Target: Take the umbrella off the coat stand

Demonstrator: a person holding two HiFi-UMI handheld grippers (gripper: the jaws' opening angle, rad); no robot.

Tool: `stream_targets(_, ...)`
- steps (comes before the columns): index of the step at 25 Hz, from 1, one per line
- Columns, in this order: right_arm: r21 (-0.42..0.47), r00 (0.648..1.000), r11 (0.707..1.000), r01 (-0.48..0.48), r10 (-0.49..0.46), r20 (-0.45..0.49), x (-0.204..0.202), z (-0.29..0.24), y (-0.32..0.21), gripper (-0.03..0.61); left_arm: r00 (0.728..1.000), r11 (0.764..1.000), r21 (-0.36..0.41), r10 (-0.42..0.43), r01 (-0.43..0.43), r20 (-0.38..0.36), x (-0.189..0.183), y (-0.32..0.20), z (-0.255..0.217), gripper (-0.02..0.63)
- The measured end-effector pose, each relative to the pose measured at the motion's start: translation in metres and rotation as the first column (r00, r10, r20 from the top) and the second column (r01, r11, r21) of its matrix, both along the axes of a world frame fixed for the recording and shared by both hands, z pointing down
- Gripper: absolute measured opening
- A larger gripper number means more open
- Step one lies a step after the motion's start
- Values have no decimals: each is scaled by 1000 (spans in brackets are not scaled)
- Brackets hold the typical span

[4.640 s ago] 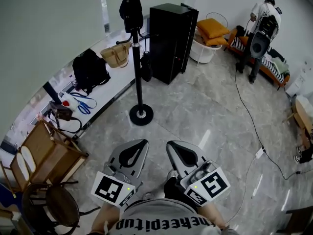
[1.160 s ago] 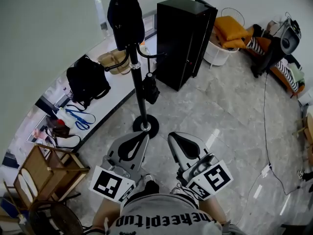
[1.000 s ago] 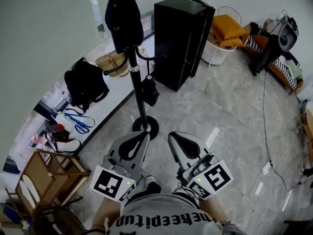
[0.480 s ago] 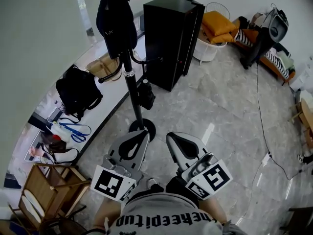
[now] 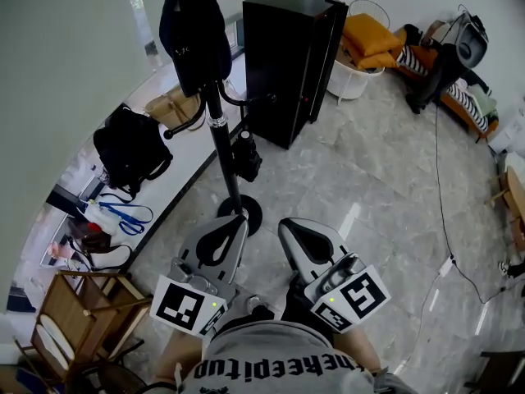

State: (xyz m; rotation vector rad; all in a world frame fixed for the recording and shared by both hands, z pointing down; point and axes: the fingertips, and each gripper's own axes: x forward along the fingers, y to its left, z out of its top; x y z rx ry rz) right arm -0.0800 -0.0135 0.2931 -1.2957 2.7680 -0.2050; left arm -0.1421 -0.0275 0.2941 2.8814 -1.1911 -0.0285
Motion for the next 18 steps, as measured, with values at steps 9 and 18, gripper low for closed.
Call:
stream_targets(9, -3, 999, 999, 47, -47, 6, 23, 0, -26, 11, 998, 998, -11, -59, 59, -1, 21, -24, 0, 15)
stream_targets(18, 6, 991, 991, 135, -135, 3, 56, -10, -71, 11, 990, 990, -4, -142, 142, -1, 55, -60, -8, 15)
